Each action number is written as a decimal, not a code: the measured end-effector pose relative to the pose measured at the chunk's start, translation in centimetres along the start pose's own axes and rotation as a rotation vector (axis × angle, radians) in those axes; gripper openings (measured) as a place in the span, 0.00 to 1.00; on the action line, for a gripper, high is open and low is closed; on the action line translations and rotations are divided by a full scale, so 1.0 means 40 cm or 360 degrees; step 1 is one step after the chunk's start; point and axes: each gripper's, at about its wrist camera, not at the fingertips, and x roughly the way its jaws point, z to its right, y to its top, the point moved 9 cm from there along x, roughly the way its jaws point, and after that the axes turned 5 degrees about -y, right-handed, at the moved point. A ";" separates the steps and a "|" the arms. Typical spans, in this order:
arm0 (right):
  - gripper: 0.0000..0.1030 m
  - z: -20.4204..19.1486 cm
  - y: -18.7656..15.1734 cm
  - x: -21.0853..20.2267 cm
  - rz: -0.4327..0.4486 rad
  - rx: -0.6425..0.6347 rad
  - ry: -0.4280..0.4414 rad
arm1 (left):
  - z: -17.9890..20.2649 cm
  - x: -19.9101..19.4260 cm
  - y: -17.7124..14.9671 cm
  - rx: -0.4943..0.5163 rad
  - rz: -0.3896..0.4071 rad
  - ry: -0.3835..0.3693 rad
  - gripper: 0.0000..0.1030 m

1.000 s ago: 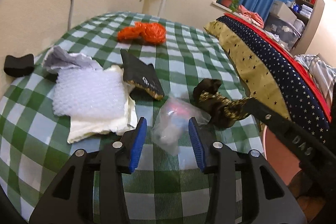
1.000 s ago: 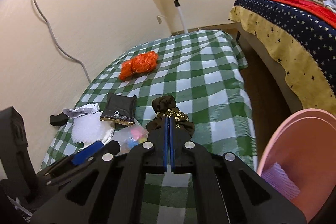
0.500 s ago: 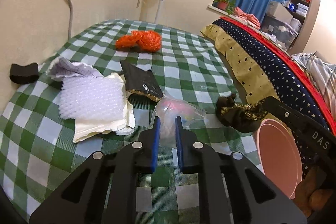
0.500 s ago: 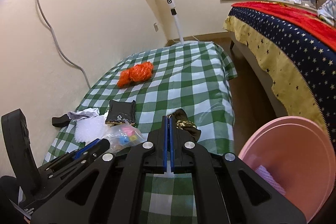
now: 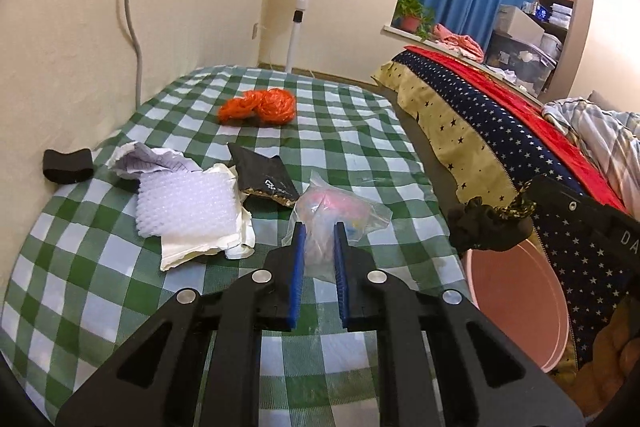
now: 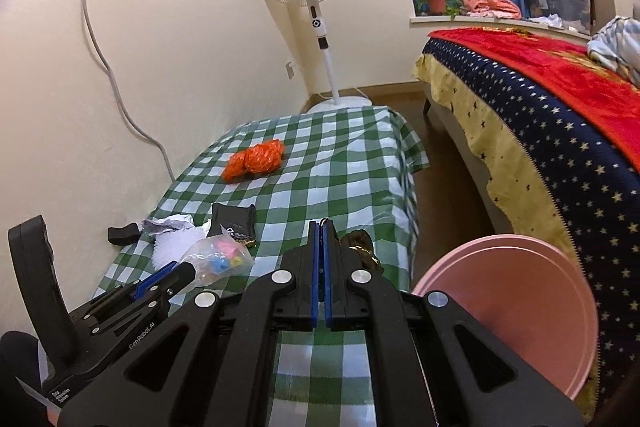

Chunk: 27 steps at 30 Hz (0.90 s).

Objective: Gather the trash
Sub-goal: 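Carry the wrapper in the right tool while the left tool carries the clear bag to the bin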

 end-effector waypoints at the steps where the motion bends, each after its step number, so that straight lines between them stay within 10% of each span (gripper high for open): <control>1: 0.02 0.005 0.003 -0.012 0.0006 0.0002 -0.0005 | 0.004 -0.005 0.001 0.0008 0.0005 -0.0001 0.13; 27: 0.02 0.198 0.054 -0.270 0.0057 -0.0028 -0.0283 | 0.225 -0.067 -0.026 0.0161 0.0029 -0.0220 0.13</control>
